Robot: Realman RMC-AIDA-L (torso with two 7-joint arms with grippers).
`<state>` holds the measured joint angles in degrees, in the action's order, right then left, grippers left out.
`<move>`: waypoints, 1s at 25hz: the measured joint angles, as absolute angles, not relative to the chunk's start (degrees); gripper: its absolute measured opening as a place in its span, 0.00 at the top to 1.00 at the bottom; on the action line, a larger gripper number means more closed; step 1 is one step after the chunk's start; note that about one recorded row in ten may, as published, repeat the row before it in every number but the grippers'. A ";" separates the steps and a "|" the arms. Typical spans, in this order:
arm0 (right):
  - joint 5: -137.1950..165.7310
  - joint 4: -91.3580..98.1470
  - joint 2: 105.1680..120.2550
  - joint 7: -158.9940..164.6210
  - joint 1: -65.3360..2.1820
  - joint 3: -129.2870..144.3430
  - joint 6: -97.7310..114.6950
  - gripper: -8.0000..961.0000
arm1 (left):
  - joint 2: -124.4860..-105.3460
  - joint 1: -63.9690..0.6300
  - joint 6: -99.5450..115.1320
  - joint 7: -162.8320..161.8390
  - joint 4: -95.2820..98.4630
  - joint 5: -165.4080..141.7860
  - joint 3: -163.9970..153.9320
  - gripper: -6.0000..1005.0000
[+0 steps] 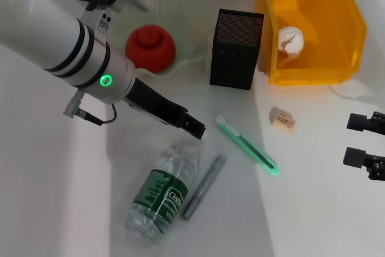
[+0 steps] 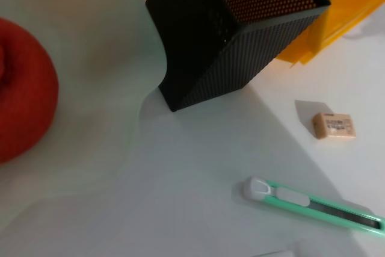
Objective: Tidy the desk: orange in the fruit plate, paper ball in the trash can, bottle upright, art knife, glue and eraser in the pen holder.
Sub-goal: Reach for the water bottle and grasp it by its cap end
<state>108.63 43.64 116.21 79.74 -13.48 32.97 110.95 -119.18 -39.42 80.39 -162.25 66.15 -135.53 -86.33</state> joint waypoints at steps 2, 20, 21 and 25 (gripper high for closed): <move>108.64 43.49 116.25 79.71 -13.51 33.01 110.92 0.14 | -119.18 -39.11 78.09 -162.70 64.65 -135.07 -87.84 0.19; 108.64 41.27 116.73 79.40 -13.47 32.78 110.85 0.14 | -119.18 -37.40 69.48 -163.64 62.10 -131.88 -96.44 0.19; 108.64 41.00 116.72 79.25 -13.44 32.77 110.84 0.14 | -119.17 -37.33 69.08 -163.65 62.14 -131.85 -96.93 0.19; 108.54 39.88 116.72 78.59 -13.37 32.78 110.62 0.14 | -119.18 -37.32 68.56 -163.77 62.16 -131.82 -97.79 0.19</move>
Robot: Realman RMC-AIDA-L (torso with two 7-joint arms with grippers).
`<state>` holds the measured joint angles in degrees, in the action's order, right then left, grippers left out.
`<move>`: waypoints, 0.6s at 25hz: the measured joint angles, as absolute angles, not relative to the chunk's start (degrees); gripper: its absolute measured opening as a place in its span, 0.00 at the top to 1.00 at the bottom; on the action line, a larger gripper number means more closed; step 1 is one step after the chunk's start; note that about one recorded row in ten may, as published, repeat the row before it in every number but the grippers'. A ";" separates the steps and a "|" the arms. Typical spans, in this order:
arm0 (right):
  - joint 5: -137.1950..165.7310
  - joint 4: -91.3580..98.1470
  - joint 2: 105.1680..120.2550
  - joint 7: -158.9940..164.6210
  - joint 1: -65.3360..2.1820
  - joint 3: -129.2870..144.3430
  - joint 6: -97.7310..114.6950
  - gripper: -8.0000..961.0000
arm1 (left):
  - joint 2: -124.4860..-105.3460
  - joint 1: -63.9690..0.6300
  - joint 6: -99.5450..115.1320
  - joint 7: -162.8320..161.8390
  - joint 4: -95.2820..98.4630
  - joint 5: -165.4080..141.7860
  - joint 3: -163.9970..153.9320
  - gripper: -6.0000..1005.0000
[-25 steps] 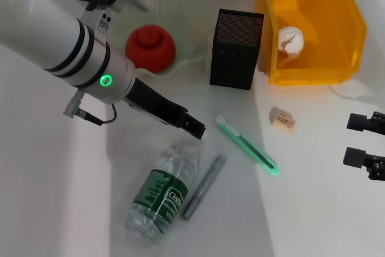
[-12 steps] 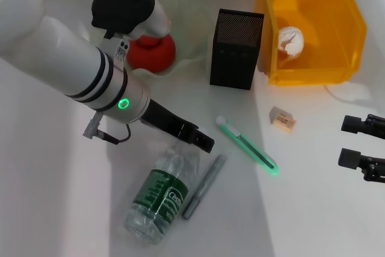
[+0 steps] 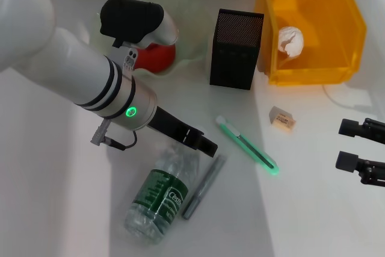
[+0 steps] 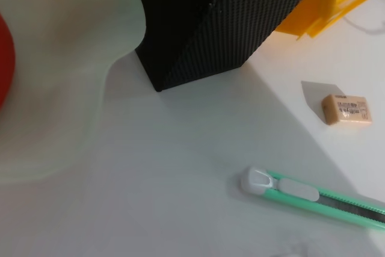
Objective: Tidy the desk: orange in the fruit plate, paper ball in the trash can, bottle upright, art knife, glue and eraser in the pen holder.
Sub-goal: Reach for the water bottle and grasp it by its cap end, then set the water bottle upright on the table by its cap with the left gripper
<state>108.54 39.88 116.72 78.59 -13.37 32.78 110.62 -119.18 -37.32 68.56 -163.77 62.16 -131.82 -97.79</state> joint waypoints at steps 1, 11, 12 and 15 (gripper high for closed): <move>108.51 39.77 116.72 78.55 -13.33 32.78 110.49 0.14 | -119.18 -37.32 68.56 -163.77 62.16 -131.82 -97.79 0.19; 108.44 38.69 116.72 78.06 -13.15 32.78 110.21 0.14 | -119.18 -35.65 67.26 -163.06 63.43 -131.85 -99.93 0.44; 108.45 38.65 116.72 78.04 -13.12 32.78 110.21 0.14 | -119.18 -35.43 67.25 -162.88 63.76 -131.85 -99.93 0.47; 108.47 38.04 116.72 77.79 -13.11 32.78 110.13 0.14 | -119.10 -34.23 67.38 -162.37 65.86 -131.85 -99.94 0.56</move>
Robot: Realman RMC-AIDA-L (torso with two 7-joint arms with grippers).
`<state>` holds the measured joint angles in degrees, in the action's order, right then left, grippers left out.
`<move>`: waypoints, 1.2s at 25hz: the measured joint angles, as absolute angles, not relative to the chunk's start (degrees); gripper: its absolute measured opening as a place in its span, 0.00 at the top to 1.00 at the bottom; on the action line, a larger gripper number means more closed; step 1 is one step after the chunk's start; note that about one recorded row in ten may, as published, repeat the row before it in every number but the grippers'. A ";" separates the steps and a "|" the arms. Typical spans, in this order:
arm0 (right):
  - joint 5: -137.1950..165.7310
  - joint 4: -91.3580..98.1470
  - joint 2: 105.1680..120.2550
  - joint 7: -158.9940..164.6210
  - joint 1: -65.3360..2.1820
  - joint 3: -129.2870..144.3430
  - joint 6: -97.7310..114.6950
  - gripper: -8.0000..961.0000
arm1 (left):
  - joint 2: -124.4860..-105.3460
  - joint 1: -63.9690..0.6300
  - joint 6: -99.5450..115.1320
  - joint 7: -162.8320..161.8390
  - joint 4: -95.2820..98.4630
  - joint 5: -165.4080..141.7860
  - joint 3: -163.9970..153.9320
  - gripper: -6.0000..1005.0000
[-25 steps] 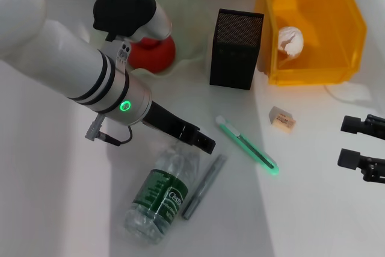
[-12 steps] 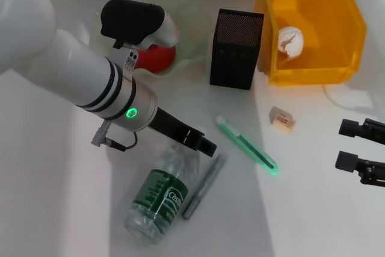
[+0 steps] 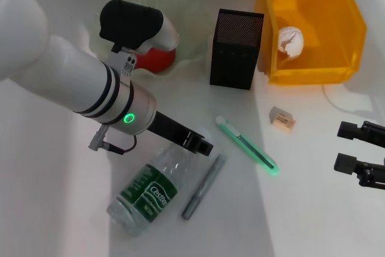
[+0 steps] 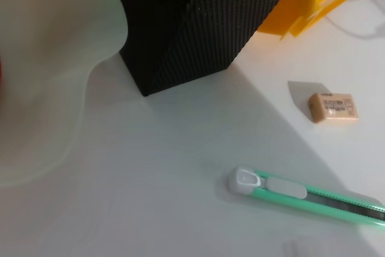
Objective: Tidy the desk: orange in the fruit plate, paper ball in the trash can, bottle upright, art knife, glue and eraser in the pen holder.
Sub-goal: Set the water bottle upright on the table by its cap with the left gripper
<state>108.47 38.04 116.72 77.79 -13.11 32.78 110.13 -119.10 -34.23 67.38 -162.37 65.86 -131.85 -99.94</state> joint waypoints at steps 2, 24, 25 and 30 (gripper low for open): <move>108.48 37.49 116.70 77.49 -13.19 32.78 110.12 0.14 | -119.00 -32.68 67.50 -162.13 68.66 -131.86 -99.94 0.56; 108.00 34.97 116.90 77.41 -14.93 31.27 110.13 0.14 | -118.55 -12.45 68.24 -132.51 87.96 -109.85 -89.35 0.56; 107.98 34.94 116.89 77.54 -14.98 31.27 110.12 0.14 | -118.55 -10.80 68.60 -126.83 86.73 -104.30 -87.66 0.56; 107.92 34.74 117.12 77.72 -15.32 31.21 110.12 0.14 | -118.63 -7.89 68.44 -111.77 82.17 -91.14 -86.61 0.56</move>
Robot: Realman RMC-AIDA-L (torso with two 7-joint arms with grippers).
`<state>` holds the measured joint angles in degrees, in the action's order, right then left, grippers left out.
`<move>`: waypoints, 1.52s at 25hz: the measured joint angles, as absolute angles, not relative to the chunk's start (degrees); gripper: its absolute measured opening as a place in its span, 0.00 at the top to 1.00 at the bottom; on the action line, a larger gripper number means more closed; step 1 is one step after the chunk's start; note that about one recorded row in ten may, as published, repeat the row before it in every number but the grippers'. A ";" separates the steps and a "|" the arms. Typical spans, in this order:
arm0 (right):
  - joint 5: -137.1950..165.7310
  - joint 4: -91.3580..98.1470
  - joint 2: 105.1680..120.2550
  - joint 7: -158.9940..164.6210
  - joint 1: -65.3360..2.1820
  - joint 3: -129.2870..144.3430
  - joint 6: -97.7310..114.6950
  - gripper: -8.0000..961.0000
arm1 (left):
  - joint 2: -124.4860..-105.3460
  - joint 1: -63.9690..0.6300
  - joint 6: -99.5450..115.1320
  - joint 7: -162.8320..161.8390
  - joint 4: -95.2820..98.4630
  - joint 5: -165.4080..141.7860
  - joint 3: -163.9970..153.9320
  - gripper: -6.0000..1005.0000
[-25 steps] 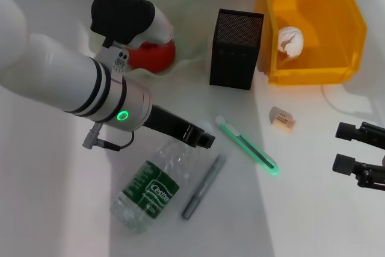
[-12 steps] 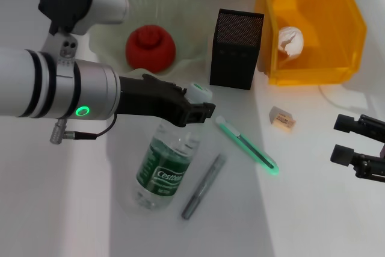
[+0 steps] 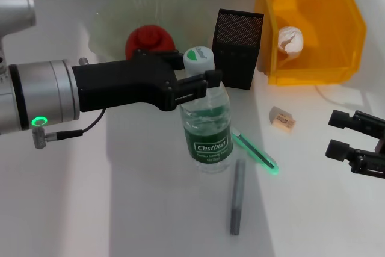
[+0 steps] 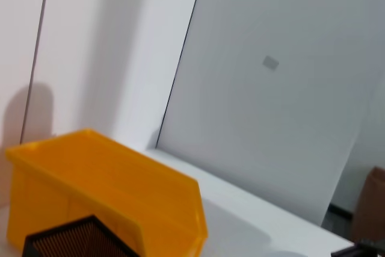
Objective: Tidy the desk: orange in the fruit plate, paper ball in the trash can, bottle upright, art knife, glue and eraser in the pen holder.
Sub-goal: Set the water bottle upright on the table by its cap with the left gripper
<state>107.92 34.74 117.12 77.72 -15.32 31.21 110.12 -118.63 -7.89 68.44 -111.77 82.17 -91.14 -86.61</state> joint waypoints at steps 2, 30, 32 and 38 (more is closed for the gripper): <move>107.92 34.71 117.28 77.73 -15.46 31.12 110.13 0.14 | -118.63 -7.81 68.46 -109.37 80.39 -88.78 -86.19 0.56; 108.08 31.32 118.17 79.42 -18.07 29.80 108.63 0.14 | -118.94 -19.83 85.16 -38.59 18.51 -55.27 -64.76 0.56; 108.06 31.29 118.18 79.39 -18.08 29.79 108.63 0.14 | -118.93 -20.13 85.15 -37.73 17.70 -54.68 -64.74 0.56; 108.00 31.29 118.33 79.17 -18.10 29.79 108.63 0.14 | -118.98 -20.42 84.57 -35.55 16.09 -54.06 -64.69 0.55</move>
